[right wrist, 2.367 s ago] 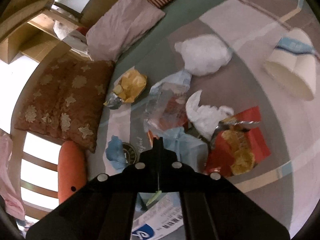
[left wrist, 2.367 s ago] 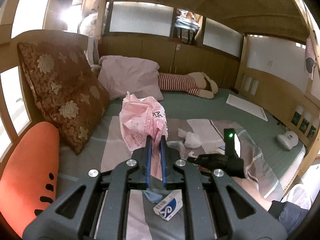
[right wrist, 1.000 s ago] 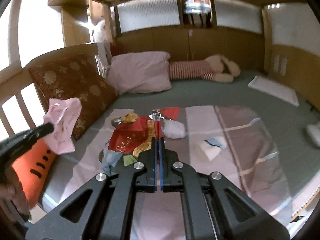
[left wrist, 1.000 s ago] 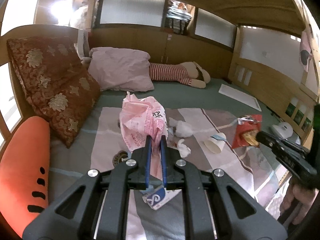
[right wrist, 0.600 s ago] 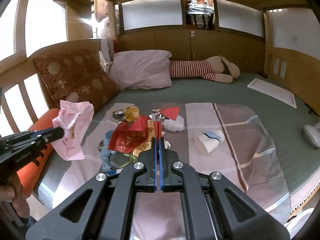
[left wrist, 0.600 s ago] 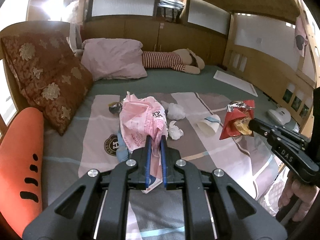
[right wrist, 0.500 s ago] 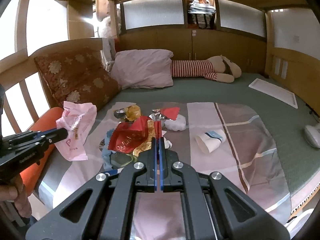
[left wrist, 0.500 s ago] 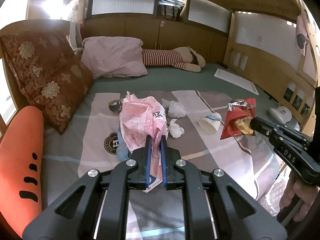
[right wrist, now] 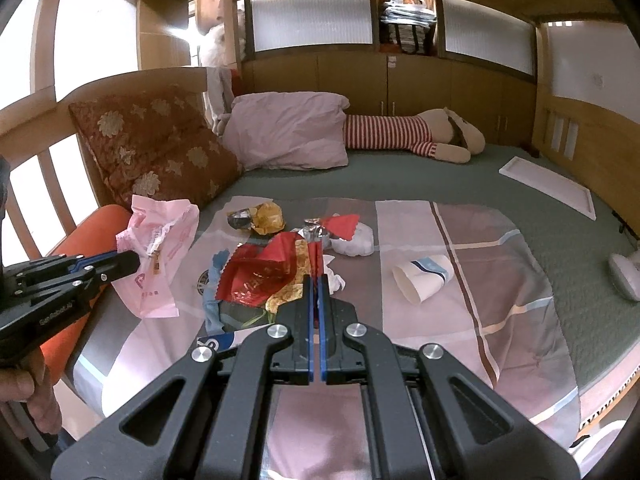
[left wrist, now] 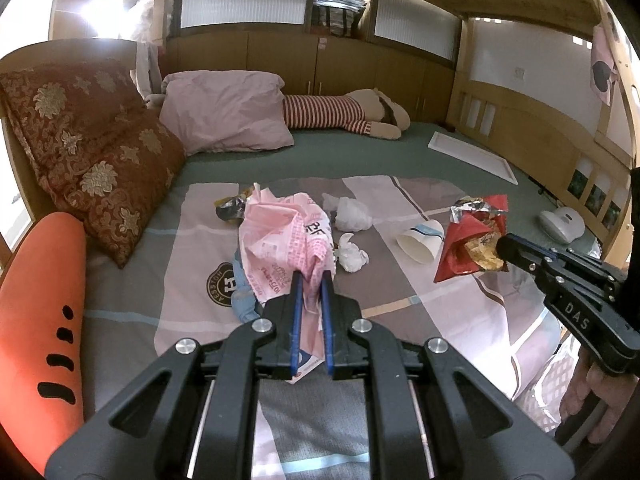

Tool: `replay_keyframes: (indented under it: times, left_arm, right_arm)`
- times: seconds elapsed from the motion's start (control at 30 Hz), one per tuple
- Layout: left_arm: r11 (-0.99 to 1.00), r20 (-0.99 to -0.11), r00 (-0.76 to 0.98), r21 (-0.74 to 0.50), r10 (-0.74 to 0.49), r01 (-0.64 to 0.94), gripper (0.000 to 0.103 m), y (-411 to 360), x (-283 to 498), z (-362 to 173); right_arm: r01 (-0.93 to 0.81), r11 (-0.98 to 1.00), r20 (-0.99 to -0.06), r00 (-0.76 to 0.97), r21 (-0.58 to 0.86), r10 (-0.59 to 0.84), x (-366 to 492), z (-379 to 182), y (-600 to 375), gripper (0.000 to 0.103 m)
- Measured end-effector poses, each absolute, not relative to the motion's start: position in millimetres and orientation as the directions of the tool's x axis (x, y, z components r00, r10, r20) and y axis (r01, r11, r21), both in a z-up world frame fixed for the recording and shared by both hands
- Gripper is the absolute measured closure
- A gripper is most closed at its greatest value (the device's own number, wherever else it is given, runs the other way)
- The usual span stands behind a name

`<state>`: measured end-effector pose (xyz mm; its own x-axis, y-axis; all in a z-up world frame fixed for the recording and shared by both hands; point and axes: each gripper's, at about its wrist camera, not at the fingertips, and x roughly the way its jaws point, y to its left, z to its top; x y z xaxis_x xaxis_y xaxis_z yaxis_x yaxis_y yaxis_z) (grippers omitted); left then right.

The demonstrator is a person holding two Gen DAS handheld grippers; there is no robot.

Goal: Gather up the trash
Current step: 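Carry both bags to the white wastebasket and release them from both tools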

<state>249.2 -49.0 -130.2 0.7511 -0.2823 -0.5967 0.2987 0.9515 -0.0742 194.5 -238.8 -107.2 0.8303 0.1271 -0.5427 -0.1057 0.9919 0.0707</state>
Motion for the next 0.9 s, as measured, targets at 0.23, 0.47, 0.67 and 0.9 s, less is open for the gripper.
replay_keyframes:
  times: [0.23,0.47,0.67,0.9]
  left_arm:
    - [0.925,-0.591,0.729,-0.083,-0.345,0.370,0.093,-68,243,-132]
    - [0.807,-0.583,0.625,-0.095,-0.519,0.582,0.093,-122,205,-130]
    - [0.598,-0.597,0.400,-0.171,-0.695,0.783,0.093,-203,148,-121]
    - [0.335,-0.639,0.114,-0.236,-0.760,0.912,0.093,-333,65,-117]
  right_arm:
    - [-0.050,0.990,-0.493,0.863,0.133,0.110,150,-87,-271,0.100]
    - [0.237,0.968,-0.508,0.846,0.083,-0.164,20,-83,-372,0.100]
    - [0.446,0.895,-0.635,0.700,0.030,-0.328,-50,-131,-444,0.100]
    - [0.618,0.780,-0.652,0.630,0.093,-0.421,-100,-151,-489,0.044]
